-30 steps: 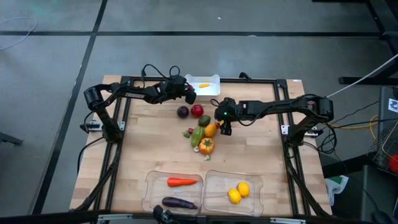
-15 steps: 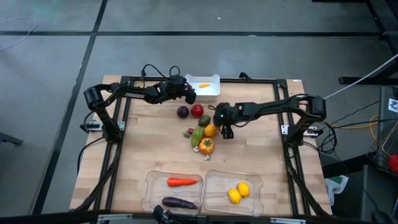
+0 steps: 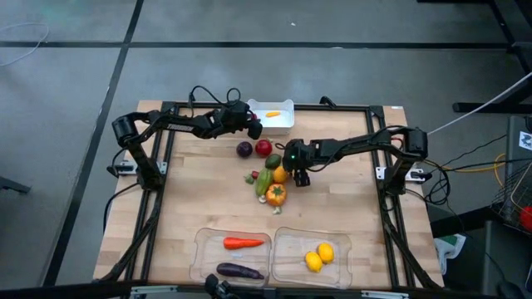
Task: Sort produce into baskets
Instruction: Put the top orange tomato into the right transparent bin
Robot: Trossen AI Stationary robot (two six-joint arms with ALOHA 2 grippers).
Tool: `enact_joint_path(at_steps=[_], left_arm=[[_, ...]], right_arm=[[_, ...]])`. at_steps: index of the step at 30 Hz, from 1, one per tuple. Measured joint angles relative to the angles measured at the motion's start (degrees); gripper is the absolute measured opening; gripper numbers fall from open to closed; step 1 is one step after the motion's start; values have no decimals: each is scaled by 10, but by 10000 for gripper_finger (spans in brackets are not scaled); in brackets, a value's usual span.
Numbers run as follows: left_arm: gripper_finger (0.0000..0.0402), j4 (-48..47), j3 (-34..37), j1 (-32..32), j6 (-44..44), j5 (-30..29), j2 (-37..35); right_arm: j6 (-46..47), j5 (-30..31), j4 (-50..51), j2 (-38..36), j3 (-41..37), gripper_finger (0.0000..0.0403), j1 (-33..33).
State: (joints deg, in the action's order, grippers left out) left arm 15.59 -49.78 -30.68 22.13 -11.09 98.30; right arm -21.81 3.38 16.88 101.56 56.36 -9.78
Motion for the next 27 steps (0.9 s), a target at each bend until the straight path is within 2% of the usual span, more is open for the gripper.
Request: enact_joint_path(at_steps=[16, 20, 27], left_arm=[[215, 0, 0, 0, 0, 0, 0], [215, 0, 0, 0, 0, 0, 0], [215, 0, 0, 0, 0, 0, 0]], right_arm=[[-9, 0, 2, 0, 0, 151, 0], [-9, 0, 17, -7, 0, 139, 0], [0, 0, 63, -36, 0, 144, 1]])
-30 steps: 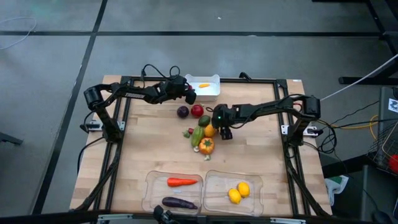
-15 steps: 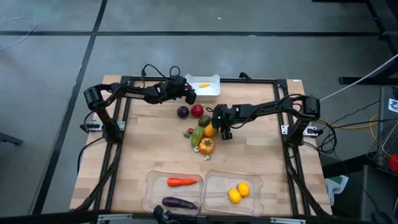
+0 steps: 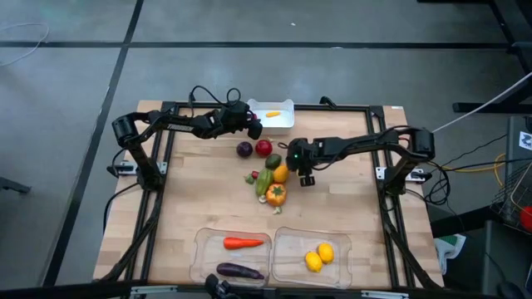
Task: Sort produce into baskets
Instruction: Put the top orange tomato into the right transparent bin
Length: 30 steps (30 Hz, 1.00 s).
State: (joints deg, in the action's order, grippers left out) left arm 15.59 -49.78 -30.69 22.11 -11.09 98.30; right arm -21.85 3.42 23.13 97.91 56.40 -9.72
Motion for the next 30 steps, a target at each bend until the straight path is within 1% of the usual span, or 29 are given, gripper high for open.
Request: enact_joint_path(at_steps=[3, 6, 9, 12, 16, 20, 23, 27, 30], left_arm=[[215, 0, 0, 0, 0, 0, 0], [215, 0, 0, 0, 0, 0, 0], [215, 0, 0, 0, 0, 0, 0], [214, 0, 0, 0, 0, 0, 0], [214, 0, 0, 0, 0, 0, 0], [214, 0, 0, 0, 0, 0, 0], [214, 0, 0, 0, 0, 0, 0], [214, 0, 0, 0, 0, 0, 0], [214, 0, 0, 0, 0, 0, 0]], right_arm=[[24, 0, 36, -19, 9, 144, 0], [49, -1, 99, -33, 39, 144, 0], [74, -25, 157, -41, 78, 144, 7], [86, -49, 193, -46, 109, 144, 31], [88, -64, 222, -46, 140, 145, 78], [98, -65, 231, -46, 145, 145, 132], [139, -65, 230, -46, 146, 145, 167], [206, -70, 230, -46, 146, 145, 195], [247, -96, 230, -46, 146, 145, 210]])
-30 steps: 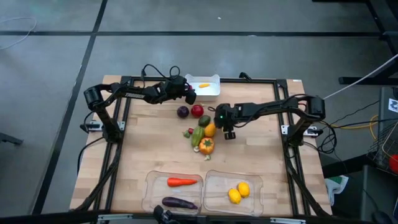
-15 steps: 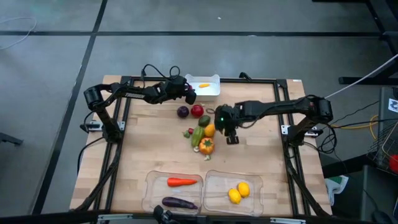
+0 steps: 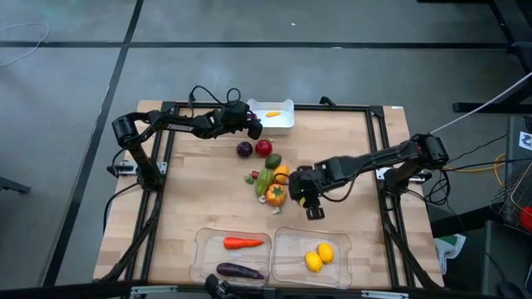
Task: Sort produce into baskets
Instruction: Put the top orange tomato into the right transparent bin
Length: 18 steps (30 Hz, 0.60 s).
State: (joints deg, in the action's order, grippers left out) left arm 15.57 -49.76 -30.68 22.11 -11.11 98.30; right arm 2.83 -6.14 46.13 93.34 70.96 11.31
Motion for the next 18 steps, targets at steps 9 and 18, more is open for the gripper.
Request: enact_joint_path(at_steps=[9, 18], left_arm=[[214, -3, 0, 0, 3, 0, 0], [214, -4, 0, 0, -10, 0, 0]], right_arm=[[82, -85, 15, 0, 0, 145, 68], [174, -87, 35, 0, 0, 145, 109]])
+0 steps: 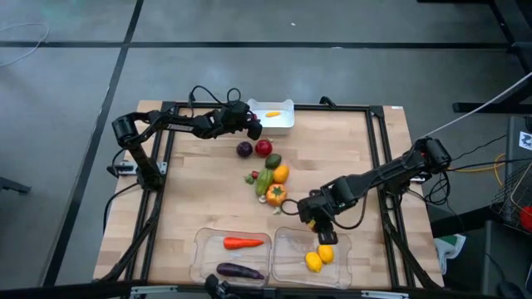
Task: Sort produce into baskets
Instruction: Put the top orange tomato into the right transparent bin
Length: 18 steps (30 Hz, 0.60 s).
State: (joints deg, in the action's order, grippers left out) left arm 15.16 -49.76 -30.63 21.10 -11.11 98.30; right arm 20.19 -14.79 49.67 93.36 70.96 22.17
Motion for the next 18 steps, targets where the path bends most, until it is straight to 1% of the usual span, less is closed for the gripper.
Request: enact_joint_path(at_steps=[3, 10, 14, 18], left_arm=[[214, 0, 0, 0, -1, 0, 0], [214, 0, 0, 0, -1, 0, 0], [214, 0, 0, 0, -1, 0, 0], [214, 1, 0, 0, -1, 0, 0]], right_arm=[[23, -4, 0, 0, 0, 145, 0], [25, -5, -3, -3, 0, 145, 0], [30, -13, 1, -7, 17, 145, 0], [63, -18, -4, -7, 30, 145, 12]])
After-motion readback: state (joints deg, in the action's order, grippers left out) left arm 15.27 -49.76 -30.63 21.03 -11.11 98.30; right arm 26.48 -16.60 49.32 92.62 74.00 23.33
